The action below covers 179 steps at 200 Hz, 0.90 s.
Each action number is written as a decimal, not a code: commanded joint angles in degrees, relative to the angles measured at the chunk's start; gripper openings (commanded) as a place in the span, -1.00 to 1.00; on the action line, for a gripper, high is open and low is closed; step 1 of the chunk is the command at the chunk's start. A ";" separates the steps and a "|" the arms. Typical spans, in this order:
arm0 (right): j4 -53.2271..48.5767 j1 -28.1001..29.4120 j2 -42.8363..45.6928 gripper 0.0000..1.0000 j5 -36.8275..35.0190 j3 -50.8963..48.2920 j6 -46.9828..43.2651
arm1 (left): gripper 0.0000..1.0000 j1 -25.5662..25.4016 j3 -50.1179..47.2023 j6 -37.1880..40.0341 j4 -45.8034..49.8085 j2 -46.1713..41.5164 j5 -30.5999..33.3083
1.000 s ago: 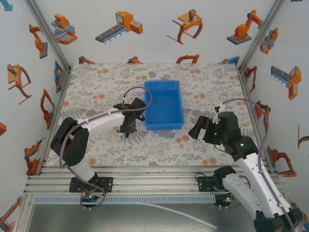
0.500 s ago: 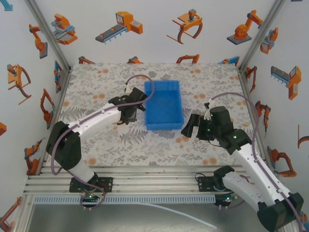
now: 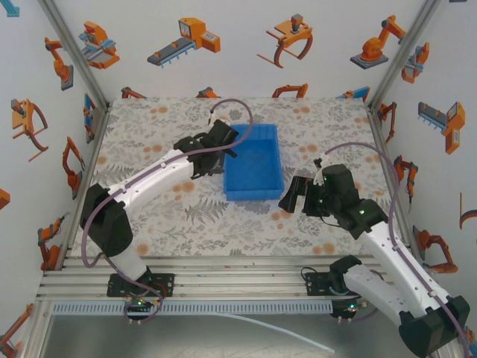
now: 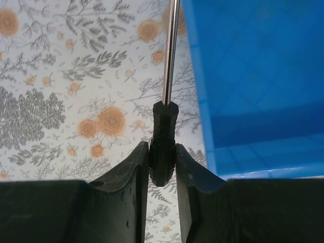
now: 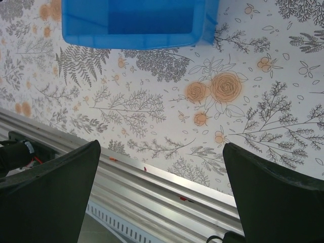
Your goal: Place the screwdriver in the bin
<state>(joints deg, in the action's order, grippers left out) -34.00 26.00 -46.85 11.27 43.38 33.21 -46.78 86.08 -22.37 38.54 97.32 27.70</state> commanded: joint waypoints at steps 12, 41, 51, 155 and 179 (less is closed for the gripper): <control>-0.42 1.07 1.26 0.99 -1.57 1.54 0.39 | -0.68 -2.31 6.51 2.96 1.06 3.69 -2.30; -1.29 1.53 2.52 0.99 -2.54 1.19 0.84 | -0.68 -3.25 10.52 3.14 0.96 7.58 -6.50; -1.63 1.62 3.01 0.99 -2.73 1.19 1.06 | -0.68 -3.73 11.48 3.60 0.68 8.81 -7.30; -4.29 2.84 6.50 0.99 -4.15 0.92 2.12 | -0.67 -4.04 19.10 5.17 -1.99 21.53 -17.27; -4.23 2.91 6.35 0.99 -4.06 0.83 2.09 | -0.67 -3.91 19.74 5.84 -2.06 23.46 -19.10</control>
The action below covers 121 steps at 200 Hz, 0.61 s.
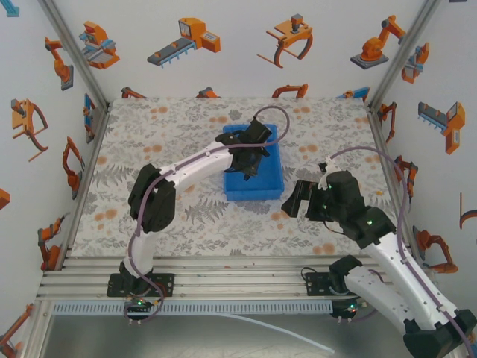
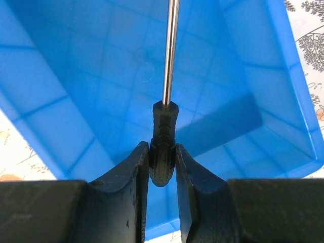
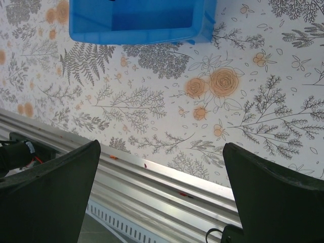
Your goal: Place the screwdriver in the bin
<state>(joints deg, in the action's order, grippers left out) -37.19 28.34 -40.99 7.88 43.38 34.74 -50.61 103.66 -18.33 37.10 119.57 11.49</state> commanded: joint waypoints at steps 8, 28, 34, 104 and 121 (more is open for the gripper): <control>-1.04 0.58 0.48 0.99 -0.74 0.77 0.50 | -0.67 -0.02 2.09 1.89 -0.66 1.67 -3.36; -0.79 0.58 0.48 0.99 -0.80 0.53 0.35 | -0.67 0.42 1.75 1.84 -0.72 3.06 -4.01; -0.78 0.58 0.39 0.99 -0.85 0.48 0.38 | -0.67 0.59 1.58 1.72 -0.91 3.46 -3.96; 0.19 0.57 -0.23 0.99 -0.94 -0.22 0.15 | -0.64 1.98 2.38 2.84 -0.72 8.28 -7.53; 0.32 0.58 -0.29 0.99 -0.94 -0.14 0.13 | -0.62 2.09 2.50 3.19 -0.58 8.96 -7.80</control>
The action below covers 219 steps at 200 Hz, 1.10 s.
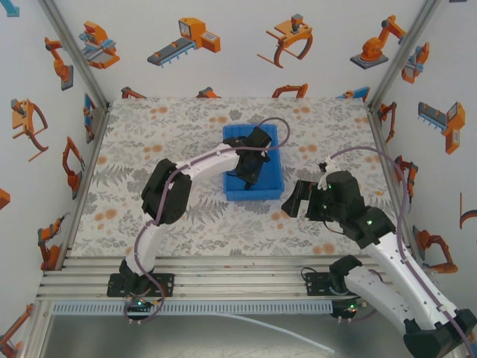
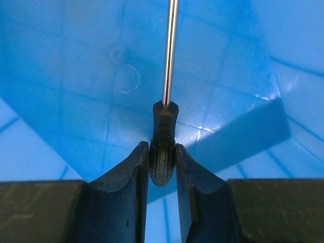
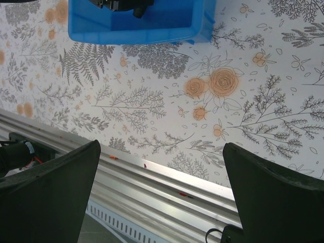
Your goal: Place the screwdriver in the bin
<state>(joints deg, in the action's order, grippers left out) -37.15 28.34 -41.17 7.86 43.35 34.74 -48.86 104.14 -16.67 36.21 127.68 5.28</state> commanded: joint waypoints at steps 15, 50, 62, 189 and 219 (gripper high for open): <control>0.31 0.58 -0.27 0.99 -0.99 -0.11 0.03 | -0.59 0.48 2.08 1.42 0.44 1.26 -1.85; 0.65 0.59 -0.22 0.99 -1.00 -0.46 0.11 | -0.54 0.70 1.42 1.10 0.52 2.22 -2.12; 0.68 0.58 -0.22 0.99 -0.91 -0.55 0.15 | -0.54 0.70 1.18 1.27 0.48 2.39 -2.11; 0.50 0.57 0.38 0.99 -1.09 -0.90 0.19 | -0.20 0.61 1.55 4.24 0.17 3.45 -0.78; 0.33 0.58 0.74 0.99 -1.36 -0.97 0.24 | -0.13 0.48 2.16 5.44 0.13 3.03 -0.02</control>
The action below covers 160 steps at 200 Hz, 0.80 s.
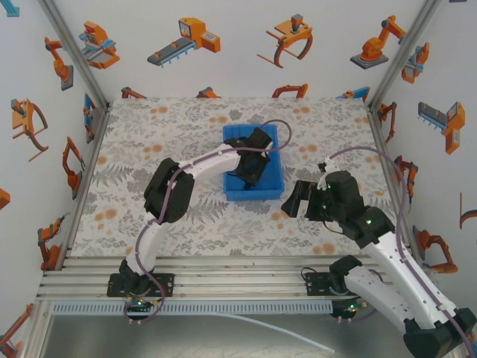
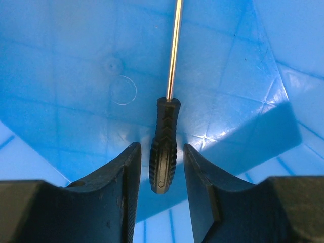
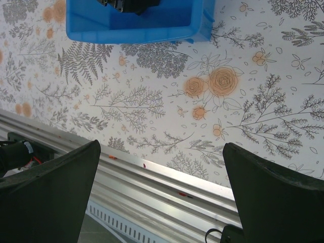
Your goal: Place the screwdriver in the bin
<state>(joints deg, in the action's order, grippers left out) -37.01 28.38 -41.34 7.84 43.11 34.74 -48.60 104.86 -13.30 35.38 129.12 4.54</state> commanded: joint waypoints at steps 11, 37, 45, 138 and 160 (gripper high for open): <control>0.19 0.48 0.99 0.99 -1.38 -0.82 0.24 | -0.06 0.09 1.86 2.71 0.99 1.19 0.98; 0.37 0.54 1.09 0.99 -1.58 -0.75 0.20 | 0.18 0.08 2.95 4.53 1.00 -0.35 1.61; 0.37 0.53 1.01 0.99 -1.68 -0.75 0.13 | 0.25 0.01 3.30 5.13 1.06 -0.93 1.73; 2.40 0.53 1.19 0.99 -6.64 -2.02 -0.69 | 0.78 -1.50 4.30 14.20 1.54 -13.44 5.73; 2.26 0.53 -0.53 0.99 -10.92 0.10 -1.23 | 0.81 -1.27 1.15 16.22 0.08 -19.00 8.49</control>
<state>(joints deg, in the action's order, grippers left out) -36.07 28.38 -40.69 2.72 41.36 34.65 -49.98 107.83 -1.37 35.94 118.15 9.06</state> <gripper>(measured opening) 0.993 0.898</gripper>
